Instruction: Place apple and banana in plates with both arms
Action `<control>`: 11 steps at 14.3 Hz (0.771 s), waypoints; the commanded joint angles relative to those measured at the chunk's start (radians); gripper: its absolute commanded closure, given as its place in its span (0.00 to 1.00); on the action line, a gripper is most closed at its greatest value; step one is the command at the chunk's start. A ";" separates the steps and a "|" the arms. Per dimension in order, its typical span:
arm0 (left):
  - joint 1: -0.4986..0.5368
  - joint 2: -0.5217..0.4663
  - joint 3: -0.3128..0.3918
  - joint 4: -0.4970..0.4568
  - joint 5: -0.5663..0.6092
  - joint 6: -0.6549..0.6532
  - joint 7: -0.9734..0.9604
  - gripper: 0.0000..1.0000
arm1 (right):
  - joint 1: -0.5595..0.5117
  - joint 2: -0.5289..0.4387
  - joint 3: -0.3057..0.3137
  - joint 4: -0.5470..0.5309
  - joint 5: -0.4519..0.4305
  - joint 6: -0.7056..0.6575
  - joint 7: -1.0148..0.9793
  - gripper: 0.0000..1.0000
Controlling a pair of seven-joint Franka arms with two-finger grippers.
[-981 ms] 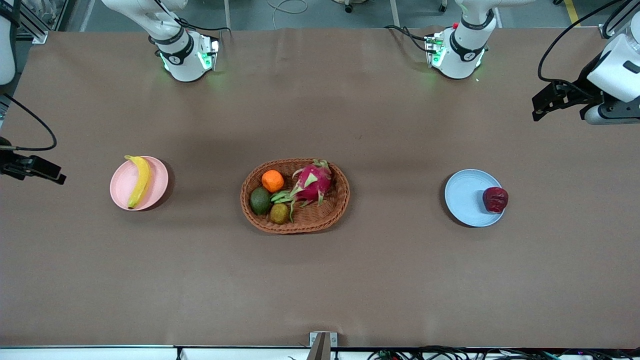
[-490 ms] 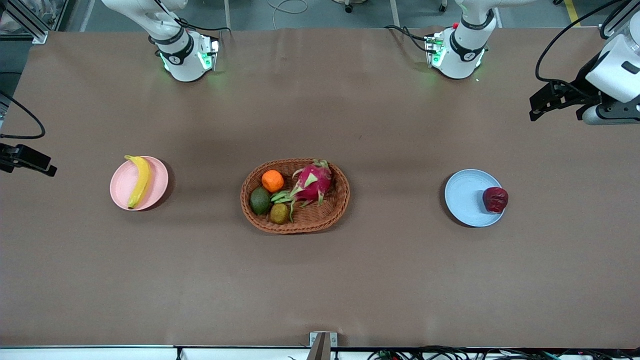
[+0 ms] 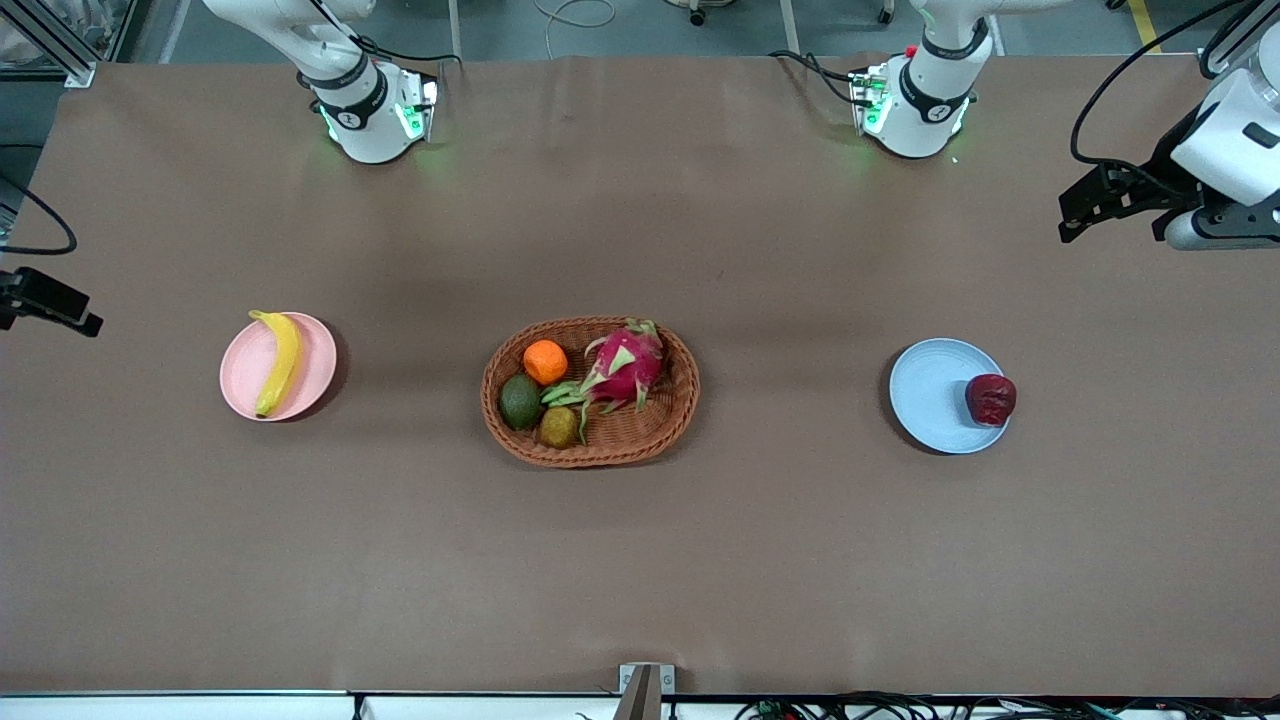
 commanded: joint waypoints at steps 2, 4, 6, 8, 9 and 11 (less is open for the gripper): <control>0.008 -0.017 -0.001 -0.007 -0.012 0.004 0.016 0.00 | 0.012 -0.037 0.008 -0.028 -0.011 -0.004 0.006 0.00; 0.008 -0.016 -0.001 0.002 -0.012 0.002 0.018 0.00 | 0.023 -0.071 0.006 -0.083 -0.016 0.025 -0.002 0.00; 0.008 -0.013 -0.001 0.009 -0.010 0.001 0.016 0.00 | 0.029 -0.112 0.008 -0.149 -0.030 0.074 -0.008 0.00; 0.008 -0.011 -0.001 0.020 -0.010 0.001 0.013 0.00 | 0.040 -0.125 0.006 -0.164 -0.059 0.093 -0.008 0.00; 0.008 -0.010 -0.001 0.022 -0.010 -0.002 0.013 0.00 | 0.040 -0.125 0.006 -0.163 -0.059 0.087 -0.009 0.00; 0.008 -0.010 -0.001 0.022 -0.009 -0.002 0.012 0.00 | 0.035 -0.119 0.005 -0.150 -0.057 0.075 -0.008 0.00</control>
